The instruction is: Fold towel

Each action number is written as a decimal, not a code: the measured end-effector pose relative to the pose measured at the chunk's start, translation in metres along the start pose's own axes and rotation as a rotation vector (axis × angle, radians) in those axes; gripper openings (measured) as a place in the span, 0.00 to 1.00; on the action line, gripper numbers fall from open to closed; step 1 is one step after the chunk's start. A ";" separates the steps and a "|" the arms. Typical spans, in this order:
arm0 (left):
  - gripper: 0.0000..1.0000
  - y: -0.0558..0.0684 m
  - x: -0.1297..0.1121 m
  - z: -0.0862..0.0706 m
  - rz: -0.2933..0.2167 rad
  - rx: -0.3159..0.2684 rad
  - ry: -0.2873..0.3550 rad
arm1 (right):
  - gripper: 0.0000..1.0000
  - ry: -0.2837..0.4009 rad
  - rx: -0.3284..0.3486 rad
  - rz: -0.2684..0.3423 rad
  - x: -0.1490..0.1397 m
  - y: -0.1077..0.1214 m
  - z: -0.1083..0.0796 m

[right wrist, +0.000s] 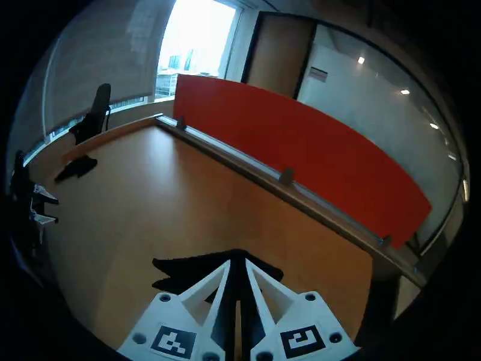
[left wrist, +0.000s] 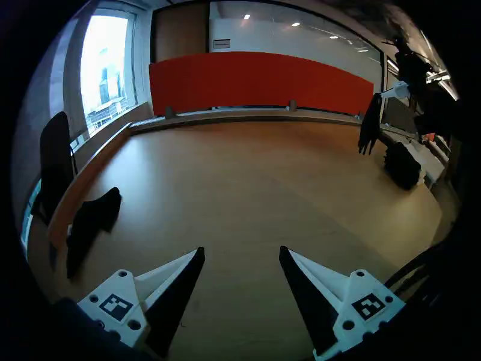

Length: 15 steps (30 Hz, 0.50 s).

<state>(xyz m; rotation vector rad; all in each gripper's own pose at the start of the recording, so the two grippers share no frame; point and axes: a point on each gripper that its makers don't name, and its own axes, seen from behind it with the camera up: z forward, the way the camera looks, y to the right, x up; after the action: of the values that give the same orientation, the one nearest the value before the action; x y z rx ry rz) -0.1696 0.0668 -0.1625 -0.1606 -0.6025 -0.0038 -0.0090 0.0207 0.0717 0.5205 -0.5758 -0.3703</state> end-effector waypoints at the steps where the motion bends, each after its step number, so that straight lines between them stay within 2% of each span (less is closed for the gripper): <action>1: 0.92 0.000 0.000 0.000 0.000 0.000 -0.001 | 0.02 -0.002 -0.005 0.004 -0.002 0.005 -0.001; 15: 0.92 0.005 0.002 0.004 0.011 0.002 -0.016 | 0.02 -0.041 -0.095 0.049 -0.029 0.078 -0.021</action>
<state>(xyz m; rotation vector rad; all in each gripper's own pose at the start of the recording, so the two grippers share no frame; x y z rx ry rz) -0.1703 0.0729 -0.1592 -0.1616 -0.6179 0.0085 -0.0042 0.1046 0.0884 0.4074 -0.6064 -0.3605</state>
